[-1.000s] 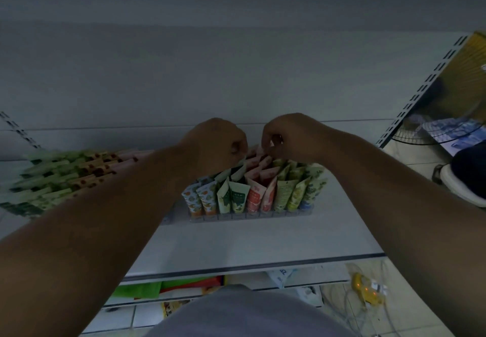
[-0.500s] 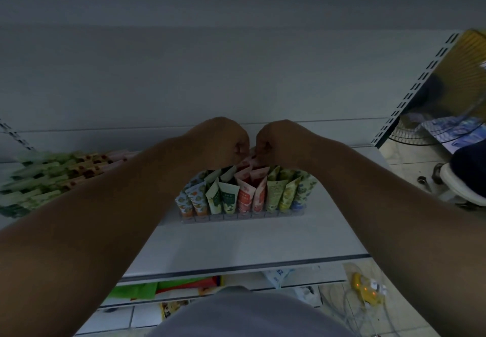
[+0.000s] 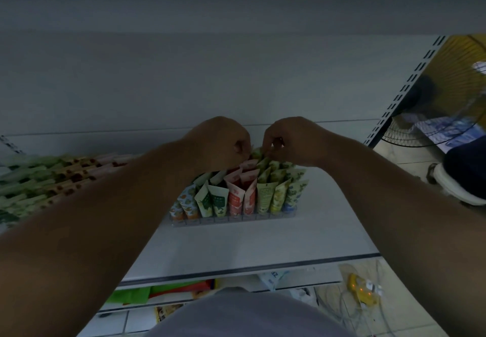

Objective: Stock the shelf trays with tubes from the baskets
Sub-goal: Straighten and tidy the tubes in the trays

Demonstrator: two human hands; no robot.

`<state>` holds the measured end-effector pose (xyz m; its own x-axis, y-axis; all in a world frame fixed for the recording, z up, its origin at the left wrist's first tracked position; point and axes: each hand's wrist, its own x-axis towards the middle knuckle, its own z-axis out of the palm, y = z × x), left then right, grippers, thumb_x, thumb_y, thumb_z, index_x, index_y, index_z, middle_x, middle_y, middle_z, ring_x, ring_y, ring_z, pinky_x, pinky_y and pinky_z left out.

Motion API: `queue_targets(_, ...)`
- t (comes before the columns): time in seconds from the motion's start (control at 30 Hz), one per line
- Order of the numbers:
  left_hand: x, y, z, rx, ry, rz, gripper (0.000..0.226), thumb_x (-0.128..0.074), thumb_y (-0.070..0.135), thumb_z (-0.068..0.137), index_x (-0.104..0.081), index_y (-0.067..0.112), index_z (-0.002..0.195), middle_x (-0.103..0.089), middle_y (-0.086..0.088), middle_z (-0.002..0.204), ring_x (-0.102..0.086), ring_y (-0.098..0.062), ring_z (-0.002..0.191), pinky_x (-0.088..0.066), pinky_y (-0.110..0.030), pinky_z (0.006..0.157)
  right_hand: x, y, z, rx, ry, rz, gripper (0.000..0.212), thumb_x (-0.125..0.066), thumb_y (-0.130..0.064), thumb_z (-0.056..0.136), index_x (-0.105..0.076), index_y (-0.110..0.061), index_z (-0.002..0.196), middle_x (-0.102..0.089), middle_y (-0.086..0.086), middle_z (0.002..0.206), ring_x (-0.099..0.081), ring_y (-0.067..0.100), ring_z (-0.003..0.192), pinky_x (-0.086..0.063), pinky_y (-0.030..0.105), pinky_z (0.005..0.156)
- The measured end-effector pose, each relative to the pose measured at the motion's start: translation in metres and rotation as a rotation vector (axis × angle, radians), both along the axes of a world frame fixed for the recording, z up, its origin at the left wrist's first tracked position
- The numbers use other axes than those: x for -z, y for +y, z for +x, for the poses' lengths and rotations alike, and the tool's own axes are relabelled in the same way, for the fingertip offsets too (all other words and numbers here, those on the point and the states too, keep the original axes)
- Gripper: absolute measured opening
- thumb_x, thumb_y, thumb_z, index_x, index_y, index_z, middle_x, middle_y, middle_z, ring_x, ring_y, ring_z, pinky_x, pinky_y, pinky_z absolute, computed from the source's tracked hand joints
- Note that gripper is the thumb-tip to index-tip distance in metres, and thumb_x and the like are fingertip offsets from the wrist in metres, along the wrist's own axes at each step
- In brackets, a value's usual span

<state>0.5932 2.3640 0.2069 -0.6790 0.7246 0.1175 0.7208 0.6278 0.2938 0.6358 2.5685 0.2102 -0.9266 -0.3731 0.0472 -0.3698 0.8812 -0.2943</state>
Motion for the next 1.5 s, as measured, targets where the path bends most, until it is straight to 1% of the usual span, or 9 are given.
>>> queue_targets(0.23, 0.006, 0.013, -0.001, -0.005, -0.006, -0.075, 0.018, -0.067, 0.023, 0.082, -0.075, 0.019, 0.098, -0.068, -0.003, 0.103, -0.061, -0.022, 0.095, -0.041, -0.026, 0.079, 0.011, -0.008, -0.007, 0.044, -0.039, 0.021, 0.003, -0.071, -0.020, 0.079, -0.072, -0.017, 0.078, -0.060, -0.006, 0.075, -0.052, 0.008, 0.068, -0.034, 0.020, 0.063)
queue_targets(0.5, 0.008, 0.014, -0.003, -0.006, 0.012, -0.085, 0.017, -0.067, 0.022, 0.083, -0.076, 0.020, 0.098, -0.068, -0.003, 0.101, -0.061, -0.021, 0.094, -0.033, -0.021, 0.073, 0.011, -0.002, -0.002, 0.046, -0.030, -0.011, 0.011, -0.066, -0.023, 0.085, -0.070, -0.016, 0.079, -0.055, -0.009, 0.074, -0.052, 0.009, 0.072, -0.039, 0.025, 0.066)
queue_targets(0.6, 0.008, 0.015, -0.003, -0.004, 0.009, -0.062, 0.016, -0.068, 0.026, 0.083, -0.075, 0.022, 0.097, -0.067, 0.001, 0.099, -0.061, -0.019, 0.093, -0.038, -0.023, 0.077, 0.004, 0.011, 0.003, 0.065, -0.015, -0.056, 0.009, -0.065, -0.021, 0.085, -0.072, -0.017, 0.089, -0.058, -0.010, 0.082, -0.053, 0.007, 0.077, -0.037, 0.018, 0.064)
queue_targets(0.73, 0.006, 0.024, 0.002, 0.007, 0.019, -0.009, 0.017, -0.067, 0.027, 0.083, -0.074, 0.022, 0.098, -0.066, 0.004, 0.097, -0.055, -0.010, 0.086, -0.030, -0.020, 0.070, 0.001, 0.024, 0.008, 0.045, -0.055, -0.006, 0.011, -0.071, -0.018, 0.079, -0.072, -0.018, 0.091, -0.057, -0.010, 0.079, -0.052, 0.008, 0.074, -0.032, 0.009, 0.059)
queue_targets(0.83, 0.005, 0.032, 0.003, 0.027, -0.024, -0.042, 0.017, -0.068, 0.021, 0.081, -0.075, 0.023, 0.096, -0.068, 0.001, 0.099, -0.060, -0.016, 0.089, -0.040, -0.024, 0.074, 0.002, 0.021, 0.009, 0.020, -0.063, 0.005, 0.006, -0.073, -0.019, 0.078, -0.067, -0.018, 0.079, -0.051, -0.014, 0.072, -0.050, 0.008, 0.073, -0.029, 0.003, 0.056)
queue_targets(0.9, 0.006, 0.034, 0.003, 0.019, -0.039, -0.057, 0.016, -0.067, 0.019, 0.081, -0.075, 0.022, 0.095, -0.068, -0.001, 0.101, -0.061, -0.020, 0.092, -0.046, -0.030, 0.080, 0.003, 0.018, 0.009, 0.018, -0.058, 0.006, 0.014, -0.073, -0.020, 0.079, -0.060, -0.021, 0.073, -0.048, -0.015, 0.070, -0.049, 0.010, 0.072, -0.027, 0.006, 0.054)
queue_targets(1.0, 0.007, 0.034, 0.003, 0.018, -0.035, -0.075, 0.015, -0.066, 0.020, 0.081, -0.075, 0.022, 0.093, -0.067, -0.001, 0.096, -0.061, -0.020, 0.089, -0.045, -0.028, 0.077, 0.006, 0.019, 0.009, 0.051, -0.056, 0.000, 0.010, -0.071, -0.023, 0.082, -0.069, -0.013, 0.081, -0.052, -0.010, 0.074, -0.050, 0.011, 0.074, -0.033, 0.023, 0.059)
queue_targets(1.3, 0.007, 0.035, 0.003, 0.033, -0.006, -0.053, 0.015, -0.067, 0.016, 0.079, -0.076, 0.020, 0.090, -0.068, -0.004, 0.093, -0.062, -0.024, 0.087, -0.048, -0.034, 0.080, 0.009, 0.018, 0.010, 0.076, -0.026, -0.013, 0.013, -0.065, -0.025, 0.085, -0.071, -0.013, 0.085, -0.056, -0.007, 0.079, -0.051, 0.010, 0.076, -0.037, 0.025, 0.067)
queue_targets(1.5, 0.008, 0.045, 0.002, -0.002, 0.009, -0.028, 0.018, -0.066, 0.033, 0.085, -0.073, 0.022, 0.097, -0.065, 0.006, 0.095, -0.053, -0.007, 0.083, -0.032, -0.020, 0.070, 0.000, 0.041, 0.015, 0.141, 0.006, -0.091, 0.006, -0.070, -0.026, 0.083, -0.068, -0.020, 0.085, -0.050, -0.019, 0.071, -0.046, -0.001, 0.065, -0.029, 0.002, 0.054)
